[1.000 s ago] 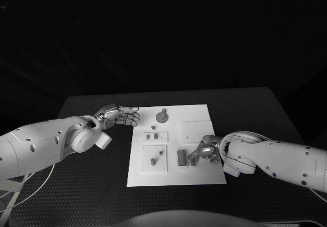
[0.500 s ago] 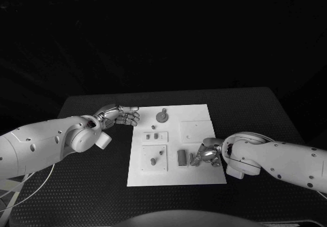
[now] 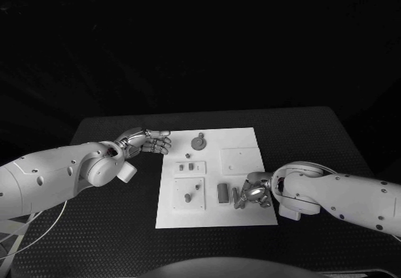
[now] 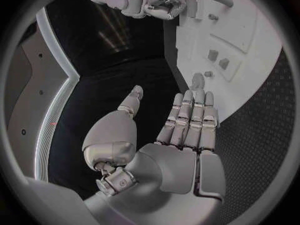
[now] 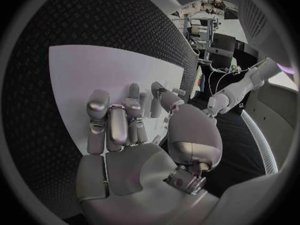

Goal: Assemble the parts on the task board

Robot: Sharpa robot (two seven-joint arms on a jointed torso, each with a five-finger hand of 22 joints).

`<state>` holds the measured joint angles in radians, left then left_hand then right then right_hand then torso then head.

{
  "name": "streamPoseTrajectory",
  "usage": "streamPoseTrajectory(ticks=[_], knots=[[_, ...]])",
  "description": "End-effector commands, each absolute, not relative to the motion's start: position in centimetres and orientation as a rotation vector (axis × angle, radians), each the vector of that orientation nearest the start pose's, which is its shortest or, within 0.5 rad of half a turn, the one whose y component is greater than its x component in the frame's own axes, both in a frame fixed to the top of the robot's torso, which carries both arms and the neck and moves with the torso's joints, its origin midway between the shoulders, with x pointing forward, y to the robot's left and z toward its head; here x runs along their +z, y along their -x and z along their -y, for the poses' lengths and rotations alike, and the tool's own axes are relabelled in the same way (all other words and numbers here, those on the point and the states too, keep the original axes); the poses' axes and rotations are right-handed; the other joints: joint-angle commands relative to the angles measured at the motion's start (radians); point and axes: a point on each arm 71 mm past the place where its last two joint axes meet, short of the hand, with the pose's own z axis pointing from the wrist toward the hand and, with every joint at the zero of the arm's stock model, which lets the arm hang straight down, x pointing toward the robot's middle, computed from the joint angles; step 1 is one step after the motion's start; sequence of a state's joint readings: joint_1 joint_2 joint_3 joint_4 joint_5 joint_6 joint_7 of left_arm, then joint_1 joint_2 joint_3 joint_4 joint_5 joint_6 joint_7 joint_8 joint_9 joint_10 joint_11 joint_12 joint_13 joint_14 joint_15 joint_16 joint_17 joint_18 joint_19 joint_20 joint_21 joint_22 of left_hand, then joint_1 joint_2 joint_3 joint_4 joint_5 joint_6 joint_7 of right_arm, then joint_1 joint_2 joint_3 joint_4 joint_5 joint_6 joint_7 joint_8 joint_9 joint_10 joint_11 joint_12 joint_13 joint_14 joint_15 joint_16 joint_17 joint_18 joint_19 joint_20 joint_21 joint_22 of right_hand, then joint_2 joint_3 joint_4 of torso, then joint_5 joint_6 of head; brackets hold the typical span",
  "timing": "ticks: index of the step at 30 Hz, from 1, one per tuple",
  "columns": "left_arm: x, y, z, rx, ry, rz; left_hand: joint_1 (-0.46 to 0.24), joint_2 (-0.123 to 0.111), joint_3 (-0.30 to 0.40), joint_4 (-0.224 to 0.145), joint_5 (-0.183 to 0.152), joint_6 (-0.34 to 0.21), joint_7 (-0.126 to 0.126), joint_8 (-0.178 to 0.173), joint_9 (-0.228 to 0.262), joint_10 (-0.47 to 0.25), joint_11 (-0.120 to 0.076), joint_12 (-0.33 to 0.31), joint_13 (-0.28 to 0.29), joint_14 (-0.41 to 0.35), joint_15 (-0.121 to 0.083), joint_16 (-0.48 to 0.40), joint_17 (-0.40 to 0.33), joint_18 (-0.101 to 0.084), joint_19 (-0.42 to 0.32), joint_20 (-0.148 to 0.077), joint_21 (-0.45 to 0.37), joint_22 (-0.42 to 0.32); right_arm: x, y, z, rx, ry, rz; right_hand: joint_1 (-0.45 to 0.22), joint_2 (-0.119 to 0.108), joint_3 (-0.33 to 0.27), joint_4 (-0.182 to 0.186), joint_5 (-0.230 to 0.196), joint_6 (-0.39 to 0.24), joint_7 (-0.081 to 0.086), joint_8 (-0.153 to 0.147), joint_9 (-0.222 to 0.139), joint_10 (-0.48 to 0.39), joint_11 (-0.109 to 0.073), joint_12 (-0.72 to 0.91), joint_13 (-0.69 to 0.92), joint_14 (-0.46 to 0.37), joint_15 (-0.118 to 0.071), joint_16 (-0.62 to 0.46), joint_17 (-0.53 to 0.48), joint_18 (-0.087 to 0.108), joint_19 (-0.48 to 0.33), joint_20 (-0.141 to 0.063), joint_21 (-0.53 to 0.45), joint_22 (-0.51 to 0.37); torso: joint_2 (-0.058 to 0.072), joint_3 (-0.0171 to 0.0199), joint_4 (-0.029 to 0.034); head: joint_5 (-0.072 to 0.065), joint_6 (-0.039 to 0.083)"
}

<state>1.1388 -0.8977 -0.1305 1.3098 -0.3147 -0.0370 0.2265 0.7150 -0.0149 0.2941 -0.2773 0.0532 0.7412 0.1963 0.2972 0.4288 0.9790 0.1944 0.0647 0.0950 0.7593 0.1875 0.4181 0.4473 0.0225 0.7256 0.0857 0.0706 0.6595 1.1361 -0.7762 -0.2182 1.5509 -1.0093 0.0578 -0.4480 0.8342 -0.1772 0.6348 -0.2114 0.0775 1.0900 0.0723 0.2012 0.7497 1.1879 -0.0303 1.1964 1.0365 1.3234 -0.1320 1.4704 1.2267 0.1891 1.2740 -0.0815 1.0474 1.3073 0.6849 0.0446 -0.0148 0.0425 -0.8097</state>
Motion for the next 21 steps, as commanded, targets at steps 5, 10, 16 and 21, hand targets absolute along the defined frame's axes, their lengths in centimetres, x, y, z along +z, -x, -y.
streamPoseTrajectory(ticks=[5,10,16,21], knots=[[-26.0,-48.43,-28.77,-1.268,0.928,-1.855,-0.007,0.005,0.002,-0.006,-0.004,0.003,0.019,0.007,0.001,-0.006,0.002,0.006,-0.001,-0.005,-0.002,-0.005,0.001,0.002,-0.006,0.0,0.003,0.0,-30.86,-41.91,17.98,0.47,-0.114,-2.481,0.005,0.073,-0.014,-0.048,0.0,0.004,-0.001,0.008,0.003,0.007,-0.009,-0.001,0.001,0.003,-0.006,-0.004,0.003,0.073,0.0,0.001,0.0,0.014,0.0,-0.0005,0.0008,-0.001,0.001],[-26.01,-48.42,-28.75,-1.269,0.928,-1.856,-0.007,0.005,0.002,-0.006,-0.004,0.003,0.019,0.007,0.001,-0.005,0.002,0.006,-0.001,-0.005,-0.002,-0.005,0.001,0.002,-0.006,0.0,0.003,0.0,-30.84,-42.07,17.93,0.472,-0.125,-2.466,0.003,0.159,-0.012,-0.072,0.001,0.005,0.0,0.006,0.002,0.009,-0.009,-0.004,0.0,0.004,-0.006,-0.006,0.003,0.073,-0.001,0.004,-0.001,0.015,0.0,-0.0007,0.0007,0.0,0.001],[-26.0,-48.41,-28.77,-1.269,0.928,-1.856,-0.008,0.005,0.002,-0.006,-0.004,0.003,0.019,0.007,0.001,-0.005,0.002,0.006,-0.001,-0.005,-0.002,-0.005,0.001,0.002,-0.006,0.0,0.003,0.0,-30.82,-42.17,17.85,0.472,-0.132,-2.456,-0.02,0.195,-0.014,-0.069,0.002,0.007,-0.001,0.005,0.001,0.009,-0.009,-0.005,0.0,0.006,-0.006,-0.005,0.006,0.073,-0.002,0.007,-0.001,0.015,0.0,-0.0007,0.0007,0.0,0.001],[-26.01,-48.39,-28.79,-1.267,0.929,-1.857,-0.008,0.006,0.002,-0.006,-0.004,0.003,0.019,0.007,0.001,-0.005,0.002,0.006,-0.001,-0.005,-0.002,-0.005,0.001,0.002,-0.006,0.0,0.003,0.0,-30.84,-42.24,17.96,0.463,-0.14,-2.454,-0.029,0.197,-0.016,-0.068,0.002,0.008,-0.001,0.005,0.0,0.01,-0.009,-0.005,0.001,0.009,-0.006,-0.004,0.009,0.073,-0.001,0.007,0.0,0.015,0.0,-0.0006,0.0007,0.0,0.001]])
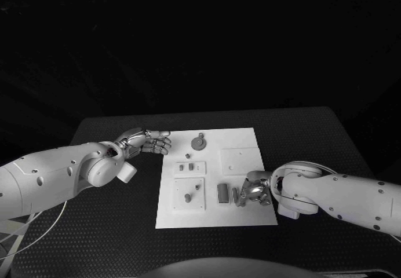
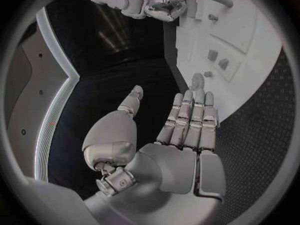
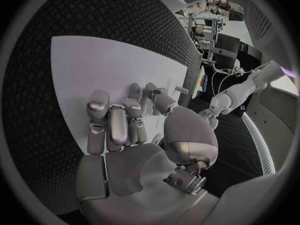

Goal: Assemble the parts on the task board

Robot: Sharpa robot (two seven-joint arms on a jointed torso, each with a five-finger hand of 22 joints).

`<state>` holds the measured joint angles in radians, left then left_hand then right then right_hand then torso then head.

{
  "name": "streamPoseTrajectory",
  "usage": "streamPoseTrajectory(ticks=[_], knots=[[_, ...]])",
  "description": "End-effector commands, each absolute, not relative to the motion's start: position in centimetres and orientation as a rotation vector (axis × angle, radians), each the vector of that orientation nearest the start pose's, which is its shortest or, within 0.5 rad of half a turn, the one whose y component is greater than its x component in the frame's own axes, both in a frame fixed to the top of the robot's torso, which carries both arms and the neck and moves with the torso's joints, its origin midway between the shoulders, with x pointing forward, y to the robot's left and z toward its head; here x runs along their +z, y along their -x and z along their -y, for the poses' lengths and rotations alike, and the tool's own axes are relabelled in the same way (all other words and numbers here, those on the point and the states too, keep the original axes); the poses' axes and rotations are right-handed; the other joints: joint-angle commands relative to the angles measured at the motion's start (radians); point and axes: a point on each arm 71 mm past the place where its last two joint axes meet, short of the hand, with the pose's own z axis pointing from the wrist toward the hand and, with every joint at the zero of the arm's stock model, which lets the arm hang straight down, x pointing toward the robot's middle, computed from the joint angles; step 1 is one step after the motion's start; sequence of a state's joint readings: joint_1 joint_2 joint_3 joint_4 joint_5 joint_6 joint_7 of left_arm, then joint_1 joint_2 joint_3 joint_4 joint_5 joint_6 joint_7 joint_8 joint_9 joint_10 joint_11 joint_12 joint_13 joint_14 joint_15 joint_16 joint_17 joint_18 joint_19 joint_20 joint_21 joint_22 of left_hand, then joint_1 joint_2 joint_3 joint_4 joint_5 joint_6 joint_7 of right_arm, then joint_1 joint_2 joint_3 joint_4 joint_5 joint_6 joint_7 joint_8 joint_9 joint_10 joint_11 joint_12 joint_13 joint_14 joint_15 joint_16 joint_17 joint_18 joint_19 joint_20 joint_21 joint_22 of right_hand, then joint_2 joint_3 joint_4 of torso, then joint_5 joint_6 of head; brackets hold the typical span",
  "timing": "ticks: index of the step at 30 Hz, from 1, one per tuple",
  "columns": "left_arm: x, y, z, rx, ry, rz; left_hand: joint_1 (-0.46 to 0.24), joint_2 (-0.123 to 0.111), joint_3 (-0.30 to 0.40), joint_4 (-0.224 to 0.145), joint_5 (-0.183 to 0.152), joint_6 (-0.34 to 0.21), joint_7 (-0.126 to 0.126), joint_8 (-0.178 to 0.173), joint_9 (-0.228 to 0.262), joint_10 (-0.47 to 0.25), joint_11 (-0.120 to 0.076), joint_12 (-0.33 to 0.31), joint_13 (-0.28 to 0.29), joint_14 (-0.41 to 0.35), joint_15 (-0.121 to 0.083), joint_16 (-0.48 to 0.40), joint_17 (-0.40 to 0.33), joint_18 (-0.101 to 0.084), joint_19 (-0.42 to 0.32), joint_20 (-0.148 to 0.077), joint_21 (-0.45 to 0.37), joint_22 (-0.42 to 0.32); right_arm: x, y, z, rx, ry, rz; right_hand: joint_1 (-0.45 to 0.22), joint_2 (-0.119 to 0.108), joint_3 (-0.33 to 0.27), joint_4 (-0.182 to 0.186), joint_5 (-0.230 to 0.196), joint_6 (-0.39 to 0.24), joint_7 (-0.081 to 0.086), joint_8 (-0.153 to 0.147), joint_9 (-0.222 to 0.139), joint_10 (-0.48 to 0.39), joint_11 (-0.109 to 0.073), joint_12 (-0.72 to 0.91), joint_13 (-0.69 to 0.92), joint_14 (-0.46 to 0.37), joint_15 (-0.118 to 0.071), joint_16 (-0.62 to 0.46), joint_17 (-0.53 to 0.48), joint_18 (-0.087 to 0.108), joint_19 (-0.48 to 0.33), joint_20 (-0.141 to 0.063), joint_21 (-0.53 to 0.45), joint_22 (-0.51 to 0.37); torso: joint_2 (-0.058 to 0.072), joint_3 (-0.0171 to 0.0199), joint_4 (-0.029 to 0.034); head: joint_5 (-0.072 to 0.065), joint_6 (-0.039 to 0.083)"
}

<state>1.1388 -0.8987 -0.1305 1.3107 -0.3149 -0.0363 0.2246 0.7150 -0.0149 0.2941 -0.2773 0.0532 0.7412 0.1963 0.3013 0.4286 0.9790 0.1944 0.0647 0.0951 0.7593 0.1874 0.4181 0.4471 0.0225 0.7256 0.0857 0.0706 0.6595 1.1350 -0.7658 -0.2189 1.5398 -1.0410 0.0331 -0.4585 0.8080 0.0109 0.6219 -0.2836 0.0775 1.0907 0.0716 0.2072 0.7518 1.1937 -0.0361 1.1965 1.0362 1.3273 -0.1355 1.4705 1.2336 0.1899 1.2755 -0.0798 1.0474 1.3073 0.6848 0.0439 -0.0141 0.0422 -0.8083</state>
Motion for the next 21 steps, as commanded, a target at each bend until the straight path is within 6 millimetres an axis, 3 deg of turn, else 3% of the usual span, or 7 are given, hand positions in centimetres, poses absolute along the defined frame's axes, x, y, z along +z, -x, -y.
streamPoseTrajectory(ticks=[1,8,16,21], knots=[[-26.01,-48.39,-28.79,-1.267,0.929,-1.857,-0.008,0.006,0.002,-0.006,-0.004,0.003,0.019,0.003,0.001,-0.005,0.002,0.006,-0.001,-0.005,-0.002,-0.005,0.002,0.002,-0.006,0.0,0.003,0.0,-30.86,-42.25,17.99,0.461,-0.139,-2.456,-0.002,0.009,-0.003,0.004,0.002,0.007,0.0,-0.001,-0.002,0.004,-0.003,-0.005,0.001,0.004,-0.003,-0.004,0.001,0.072,-0.003,0.006,0.0,0.015,0.0,0.0001,0.0,0.0,0.0],[-26.03,-48.38,-28.78,-1.267,0.93,-1.86,-0.008,0.007,0.002,-0.005,-0.004,0.003,0.019,0.003,0.001,-0.005,0.002,0.006,-0.001,-0.005,-0.002,-0.005,0.002,0.002,-0.006,0.0,0.003,0.0,-30.93,-42.25,18.08,0.442,-0.13,-2.465,0.024,0.011,0.007,-0.01,0.003,0.008,-0.002,-0.001,-0.001,0.006,-0.005,-0.004,0.002,0.006,-0.005,-0.004,0.002,0.072,-0.002,0.001,0.003,0.017,0.0,-0.0002,-0.0002,0.0,0.0],[-26.03,-48.39,-28.82,-1.267,0.93,-1.861,-0.008,0.007,0.003,-0.005,-0.004,0.004,0.019,0.003,0.001,-0.005,0.002,0.006,-0.001,-0.006,-0.002,-0.005,0.002,0.002,-0.006,0.0,0.003,0.0,-30.96,-42.29,18.11,0.439,-0.119,-2.467,0.147,-0.02,0.007,-0.013,0.001,0.003,-0.004,0.002,0.006,0.006,-0.007,-0.003,0.005,0.003,-0.007,-0.004,0.003,0.072,-0.013,-0.004,0.013,0.02,0.0,0.0003,0.0002,0.0,0.0],[-26.04,-48.38,-28.78,-1.267,0.927,-1.863,-0.009,0.008,0.003,-0.005,-0.004,0.004,0.019,0.003,0.001,-0.005,0.002,0.006,-0.001,-0.006,-0.002,-0.005,0.002,0.002,-0.006,0.0,0.003,0.0,-31.02,-42.24,18.07,0.445,-0.105,-2.48,0.161,-0.022,0.0,-0.013,0.001,0.003,-0.004,0.003,0.008,0.007,-0.007,-0.003,0.005,0.003,-0.006,-0.004,0.004,0.072,-0.015,-0.002,0.014,0.02,0.0,-0.0003,0.0003,0.0,0.0]])
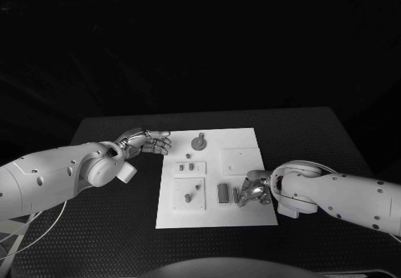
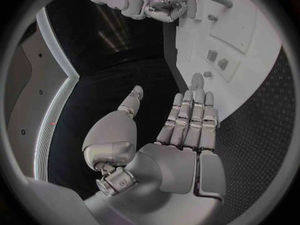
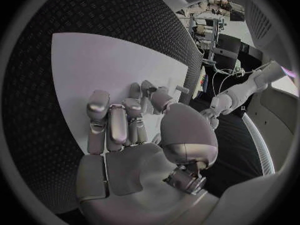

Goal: Assemble the parts on the task board

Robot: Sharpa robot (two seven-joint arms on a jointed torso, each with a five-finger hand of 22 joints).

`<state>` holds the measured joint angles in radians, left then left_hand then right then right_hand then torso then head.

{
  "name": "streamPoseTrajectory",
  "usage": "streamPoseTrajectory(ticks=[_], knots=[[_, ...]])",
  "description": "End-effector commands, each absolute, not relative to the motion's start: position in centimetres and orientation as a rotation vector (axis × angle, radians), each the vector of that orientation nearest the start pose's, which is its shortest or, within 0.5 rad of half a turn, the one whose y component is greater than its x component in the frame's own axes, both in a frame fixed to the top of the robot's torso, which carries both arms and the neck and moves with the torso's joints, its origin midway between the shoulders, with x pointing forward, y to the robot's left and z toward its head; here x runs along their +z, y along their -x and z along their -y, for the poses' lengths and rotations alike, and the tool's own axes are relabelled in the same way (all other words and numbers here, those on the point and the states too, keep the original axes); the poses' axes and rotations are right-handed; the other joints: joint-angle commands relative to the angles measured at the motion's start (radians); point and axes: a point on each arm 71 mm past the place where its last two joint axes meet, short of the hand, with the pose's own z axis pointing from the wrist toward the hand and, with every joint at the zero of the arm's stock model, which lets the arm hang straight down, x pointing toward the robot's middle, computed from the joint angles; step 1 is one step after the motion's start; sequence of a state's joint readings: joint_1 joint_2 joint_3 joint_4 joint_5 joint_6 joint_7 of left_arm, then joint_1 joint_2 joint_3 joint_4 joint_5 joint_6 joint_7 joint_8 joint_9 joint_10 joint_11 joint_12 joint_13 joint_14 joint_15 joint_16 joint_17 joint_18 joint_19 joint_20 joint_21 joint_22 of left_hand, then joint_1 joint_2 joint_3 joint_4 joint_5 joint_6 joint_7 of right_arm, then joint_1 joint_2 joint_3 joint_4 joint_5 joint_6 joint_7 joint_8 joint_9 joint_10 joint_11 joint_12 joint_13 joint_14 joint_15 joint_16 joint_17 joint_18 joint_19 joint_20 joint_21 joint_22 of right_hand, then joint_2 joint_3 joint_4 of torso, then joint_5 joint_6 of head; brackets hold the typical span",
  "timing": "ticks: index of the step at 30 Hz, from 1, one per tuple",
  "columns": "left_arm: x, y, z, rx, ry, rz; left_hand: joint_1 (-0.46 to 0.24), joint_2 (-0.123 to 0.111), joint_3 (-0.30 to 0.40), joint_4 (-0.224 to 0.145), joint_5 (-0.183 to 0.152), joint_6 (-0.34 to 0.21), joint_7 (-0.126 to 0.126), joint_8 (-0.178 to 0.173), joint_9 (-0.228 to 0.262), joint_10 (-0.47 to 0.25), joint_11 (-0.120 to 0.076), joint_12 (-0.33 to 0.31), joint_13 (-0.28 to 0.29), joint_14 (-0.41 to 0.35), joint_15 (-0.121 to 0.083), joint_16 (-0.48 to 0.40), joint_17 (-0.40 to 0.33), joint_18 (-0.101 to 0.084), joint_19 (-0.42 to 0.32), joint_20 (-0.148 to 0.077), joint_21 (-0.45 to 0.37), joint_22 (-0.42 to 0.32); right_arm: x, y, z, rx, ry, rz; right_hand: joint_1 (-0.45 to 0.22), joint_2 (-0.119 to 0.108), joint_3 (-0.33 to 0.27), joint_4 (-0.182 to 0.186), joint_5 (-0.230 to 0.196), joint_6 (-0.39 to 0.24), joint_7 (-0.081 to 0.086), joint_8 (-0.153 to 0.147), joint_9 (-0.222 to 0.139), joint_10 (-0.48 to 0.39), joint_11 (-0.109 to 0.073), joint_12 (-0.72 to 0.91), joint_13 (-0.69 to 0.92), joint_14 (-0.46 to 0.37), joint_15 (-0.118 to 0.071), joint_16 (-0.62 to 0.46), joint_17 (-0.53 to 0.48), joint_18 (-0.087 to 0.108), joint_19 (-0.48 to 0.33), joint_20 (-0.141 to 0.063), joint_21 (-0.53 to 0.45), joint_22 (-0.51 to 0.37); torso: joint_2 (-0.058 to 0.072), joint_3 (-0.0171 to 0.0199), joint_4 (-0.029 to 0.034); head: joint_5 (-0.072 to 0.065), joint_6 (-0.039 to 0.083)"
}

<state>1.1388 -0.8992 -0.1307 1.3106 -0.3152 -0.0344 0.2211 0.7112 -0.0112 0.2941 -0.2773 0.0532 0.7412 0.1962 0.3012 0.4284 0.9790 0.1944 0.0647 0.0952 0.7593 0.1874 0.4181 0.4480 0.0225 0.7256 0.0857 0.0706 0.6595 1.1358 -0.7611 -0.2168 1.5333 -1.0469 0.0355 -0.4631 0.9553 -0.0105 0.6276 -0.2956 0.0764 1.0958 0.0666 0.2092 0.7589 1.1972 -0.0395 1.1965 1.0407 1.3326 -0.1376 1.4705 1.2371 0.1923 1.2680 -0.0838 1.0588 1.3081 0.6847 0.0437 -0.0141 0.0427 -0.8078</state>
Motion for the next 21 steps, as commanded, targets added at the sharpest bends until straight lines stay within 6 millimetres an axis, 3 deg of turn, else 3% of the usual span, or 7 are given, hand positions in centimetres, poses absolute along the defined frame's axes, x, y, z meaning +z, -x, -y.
streamPoseTrajectory(ticks=[1,12,21], knots=[[-26.04,-48.37,-28.81,-1.266,0.928,-1.863,-0.005,0.004,0.003,-0.005,-0.004,0.004,0.019,0.004,0.002,-0.004,0.002,0.006,-0.001,-0.006,-0.002,-0.005,0.001,0.002,-0.006,0.0,0.003,0.0,-31.02,-42.22,18.05,0.446,-0.103,-2.482,0.022,-0.008,-0.008,-0.001,0.002,-0.003,0.001,0.001,0.002,0.004,-0.003,-0.004,0.001,-0.003,-0.004,-0.004,0.0,0.07,-0.008,0.003,0.003,0.019,0.0,-0.0001,0.0003,0.0,-0.001],[-26.06,-48.36,-28.84,-1.263,0.928,-1.867,-0.005,0.004,0.003,-0.005,-0.004,0.004,0.019,0.004,0.002,-0.004,0.002,0.006,-0.001,-0.006,-0.002,-0.005,0.001,0.002,-0.006,0.0,0.003,0.0,-31.04,-42.07,18.16,0.467,-0.121,-2.496,0.024,-0.047,-0.028,0.001,0.002,0.0,0.001,0.001,0.002,0.005,-0.003,-0.006,0.0,-0.004,-0.003,-0.005,-0.002,0.07,-0.01,0.009,0.004,0.017,0.0,0.0,0.0005,-0.001,-0.001],[-26.07,-48.38,-28.87,-1.263,0.928,-1.868,-0.004,0.004,0.003,-0.006,-0.004,0.003,0.019,0.004,0.002,-0.004,0.002,0.006,-0.002,-0.006,-0.002,-0.005,0.002,0.002,-0.006,0.0,0.003,0.0,-30.99,-41.73,18.45,0.495,-0.138,-2.516,-0.014,-0.096,-0.041,0.008,0.003,0.005,0.003,-0.002,-0.004,0.007,-0.001,-0.01,-0.002,-0.004,-0.001,-0.009,-0.005,0.07,-0.005,0.014,-0.002,0.011,0.0,0.0001,0.0,0.0,-0.002]])
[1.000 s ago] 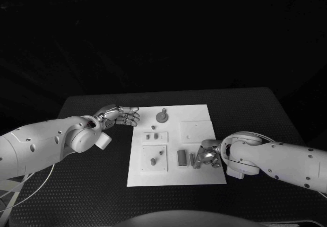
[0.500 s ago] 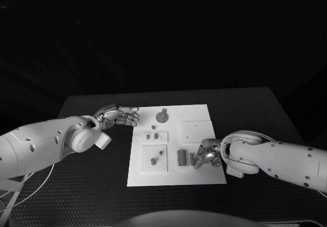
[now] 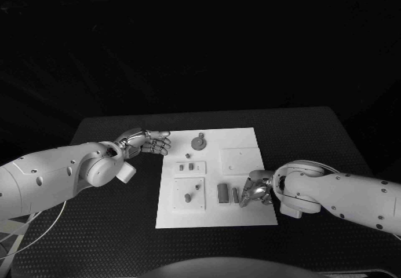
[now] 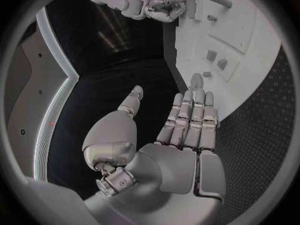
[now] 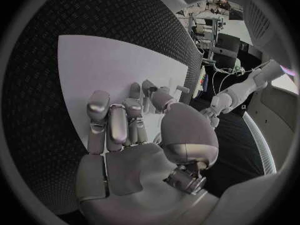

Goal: Assemble the parts on the task board

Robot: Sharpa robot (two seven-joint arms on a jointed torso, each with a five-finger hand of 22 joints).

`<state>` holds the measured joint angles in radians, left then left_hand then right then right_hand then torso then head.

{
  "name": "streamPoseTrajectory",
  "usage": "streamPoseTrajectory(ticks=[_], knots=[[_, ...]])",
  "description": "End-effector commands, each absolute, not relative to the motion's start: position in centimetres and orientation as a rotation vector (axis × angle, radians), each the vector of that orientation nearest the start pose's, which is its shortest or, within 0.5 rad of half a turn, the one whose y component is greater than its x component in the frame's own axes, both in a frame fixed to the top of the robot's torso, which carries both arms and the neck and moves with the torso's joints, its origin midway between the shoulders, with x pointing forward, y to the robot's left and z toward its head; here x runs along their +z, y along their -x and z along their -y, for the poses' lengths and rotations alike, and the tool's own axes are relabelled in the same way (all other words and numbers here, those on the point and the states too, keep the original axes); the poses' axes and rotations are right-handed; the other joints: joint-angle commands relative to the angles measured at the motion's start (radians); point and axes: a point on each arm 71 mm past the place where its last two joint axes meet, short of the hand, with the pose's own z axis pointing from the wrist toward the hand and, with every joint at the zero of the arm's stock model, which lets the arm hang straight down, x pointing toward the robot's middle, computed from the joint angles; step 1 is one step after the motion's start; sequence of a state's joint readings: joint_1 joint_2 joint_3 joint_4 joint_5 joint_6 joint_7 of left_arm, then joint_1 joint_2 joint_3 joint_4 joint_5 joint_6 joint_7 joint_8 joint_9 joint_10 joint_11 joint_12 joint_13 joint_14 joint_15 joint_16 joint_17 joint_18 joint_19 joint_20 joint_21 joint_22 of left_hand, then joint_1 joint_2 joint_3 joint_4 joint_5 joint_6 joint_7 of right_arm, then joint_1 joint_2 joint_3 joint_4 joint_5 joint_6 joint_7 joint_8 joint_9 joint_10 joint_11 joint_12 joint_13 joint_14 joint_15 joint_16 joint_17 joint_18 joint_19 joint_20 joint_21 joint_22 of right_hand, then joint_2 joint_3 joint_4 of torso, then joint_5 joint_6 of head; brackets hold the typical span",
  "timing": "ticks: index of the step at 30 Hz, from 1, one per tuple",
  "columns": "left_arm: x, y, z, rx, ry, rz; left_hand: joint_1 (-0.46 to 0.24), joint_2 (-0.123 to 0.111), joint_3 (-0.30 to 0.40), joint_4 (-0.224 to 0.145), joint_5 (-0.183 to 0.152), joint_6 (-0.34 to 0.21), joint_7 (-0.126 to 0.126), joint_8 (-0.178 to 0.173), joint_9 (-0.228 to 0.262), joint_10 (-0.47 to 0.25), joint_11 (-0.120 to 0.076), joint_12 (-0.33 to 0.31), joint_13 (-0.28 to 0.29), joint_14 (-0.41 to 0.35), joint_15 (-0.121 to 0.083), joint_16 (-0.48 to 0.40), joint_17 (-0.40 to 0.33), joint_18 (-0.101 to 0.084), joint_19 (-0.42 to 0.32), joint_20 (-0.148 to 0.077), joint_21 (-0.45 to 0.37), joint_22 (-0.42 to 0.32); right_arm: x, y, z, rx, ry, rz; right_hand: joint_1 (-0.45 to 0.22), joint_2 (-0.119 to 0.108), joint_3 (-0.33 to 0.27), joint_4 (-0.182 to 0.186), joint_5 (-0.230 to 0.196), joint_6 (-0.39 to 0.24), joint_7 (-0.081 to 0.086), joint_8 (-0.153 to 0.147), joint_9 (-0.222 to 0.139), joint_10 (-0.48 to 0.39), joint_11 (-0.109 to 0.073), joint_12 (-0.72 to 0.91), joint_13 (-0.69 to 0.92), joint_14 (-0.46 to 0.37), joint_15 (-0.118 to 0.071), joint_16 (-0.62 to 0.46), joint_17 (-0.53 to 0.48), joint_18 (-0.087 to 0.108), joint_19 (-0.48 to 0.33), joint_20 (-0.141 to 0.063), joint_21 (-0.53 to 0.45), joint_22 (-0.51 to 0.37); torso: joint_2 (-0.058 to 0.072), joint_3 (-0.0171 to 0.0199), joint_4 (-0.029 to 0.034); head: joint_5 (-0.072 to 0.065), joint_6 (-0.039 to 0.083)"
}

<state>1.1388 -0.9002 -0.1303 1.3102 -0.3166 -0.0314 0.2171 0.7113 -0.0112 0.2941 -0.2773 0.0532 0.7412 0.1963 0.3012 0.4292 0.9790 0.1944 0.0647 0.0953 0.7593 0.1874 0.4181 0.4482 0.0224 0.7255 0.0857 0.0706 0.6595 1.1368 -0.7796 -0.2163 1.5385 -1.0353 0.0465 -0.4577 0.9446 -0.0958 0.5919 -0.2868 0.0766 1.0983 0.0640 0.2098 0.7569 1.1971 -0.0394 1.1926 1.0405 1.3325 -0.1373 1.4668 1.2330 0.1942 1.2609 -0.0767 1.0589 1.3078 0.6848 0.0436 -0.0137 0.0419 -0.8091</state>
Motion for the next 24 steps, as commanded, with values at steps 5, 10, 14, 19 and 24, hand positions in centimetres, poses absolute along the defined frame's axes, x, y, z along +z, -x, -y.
streamPoseTrajectory(ticks=[5,10,14,19,24], knots=[[-26.07,-48.38,-28.88,-1.262,0.928,-1.868,-0.004,0.004,0.003,-0.006,-0.004,0.003,0.019,0.004,0.001,-0.005,0.002,0.006,-0.002,-0.006,-0.002,-0.005,0.001,0.002,-0.006,0.0,0.003,0.0,-30.77,-41.64,18.51,0.511,-0.148,-2.5,-0.042,-0.047,0.009,0.026,0.005,0.006,0.005,-0.005,-0.006,0.01,0.0,-0.008,-0.003,-0.001,-0.001,-0.006,-0.001,0.068,0.011,0.007,-0.009,0.005,0.0,0.0008,-0.0011,0.0,0.0],[-26.08,-48.38,-28.85,-1.263,0.928,-1.869,-0.004,0.004,0.003,-0.006,-0.004,0.003,0.019,0.004,0.001,-0.005,0.002,0.006,-0.002,-0.006,-0.002,-0.005,0.001,0.002,-0.006,0.0,0.003,0.0,-30.69,-41.76,18.52,0.51,-0.155,-2.487,-0.09,-0.064,0.021,0.075,0.003,0.009,0.005,-0.006,-0.007,0.011,-0.002,-0.008,-0.002,0.003,-0.002,-0.006,0.001,0.068,0.017,0.006,-0.012,0.003,0.0,0.0006,-0.0007,-0.001,0.001],[-26.08,-48.38,-28.86,-1.263,0.928,-1.87,-0.004,0.004,0.003,-0.006,-0.004,0.003,0.019,0.004,0.001,-0.005,0.002,0.006,-0.002,-0.006,-0.002,-0.006,0.002,0.002,-0.006,0.0,0.003,0.0,-30.69,-41.81,18.52,0.508,-0.153,-2.485,-0.114,-0.067,0.028,0.1,0.003,0.01,0.004,-0.006,-0.007,0.011,-0.003,-0.008,-0.001,0.005,-0.004,-0.006,0.003,0.068,0.019,0.003,-0.013,0.003,0.0,0.0005,-0.0004,-0.001,0.0],[-26.08,-48.38,-28.83,-1.264,0.927,-1.87,-0.004,0.004,0.003,-0.006,-0.004,0.003,0.019,0.004,0.001,-0.005,0.002,0.006,-0.002,-0.006,-0.002,-0.006,0.002,0.002,-0.006,0.0,0.003,0.0,-30.7,-41.87,18.37,0.504,-0.142,-2.481,-0.113,-0.063,0.031,0.102,0.003,0.011,0.003,-0.006,-0.007,0.011,-0.004,-0.008,0.0,0.005,-0.004,-0.006,0.003,0.068,0.02,0.002,-0.013,0.004,0.0,0.0002,-0.0007,-0.002,0.0],[-26.09,-48.39,-28.79,-1.265,0.927,-1.871,-0.004,0.005,0.004,-0.006,-0.004,0.003,0.019,0.004,0.001,-0.004,0.002,0.006,-0.002,-0.006,-0.002,-0.006,0.002,0.002,-0.006,0.0,0.003,0.0,-30.67,-42.0,18.23,0.492,-0.134,-2.468,-0.102,-0.012,0.03,0.067,0.0,0.01,0.003,-0.005,-0.005,0.011,-0.005,-0.006,0.002,0.006,-0.005,-0.004,0.005,0.068,0.019,-0.001,-0.011,0.009,0.0,0.0002,-0.0003,-0.002,0.0]])
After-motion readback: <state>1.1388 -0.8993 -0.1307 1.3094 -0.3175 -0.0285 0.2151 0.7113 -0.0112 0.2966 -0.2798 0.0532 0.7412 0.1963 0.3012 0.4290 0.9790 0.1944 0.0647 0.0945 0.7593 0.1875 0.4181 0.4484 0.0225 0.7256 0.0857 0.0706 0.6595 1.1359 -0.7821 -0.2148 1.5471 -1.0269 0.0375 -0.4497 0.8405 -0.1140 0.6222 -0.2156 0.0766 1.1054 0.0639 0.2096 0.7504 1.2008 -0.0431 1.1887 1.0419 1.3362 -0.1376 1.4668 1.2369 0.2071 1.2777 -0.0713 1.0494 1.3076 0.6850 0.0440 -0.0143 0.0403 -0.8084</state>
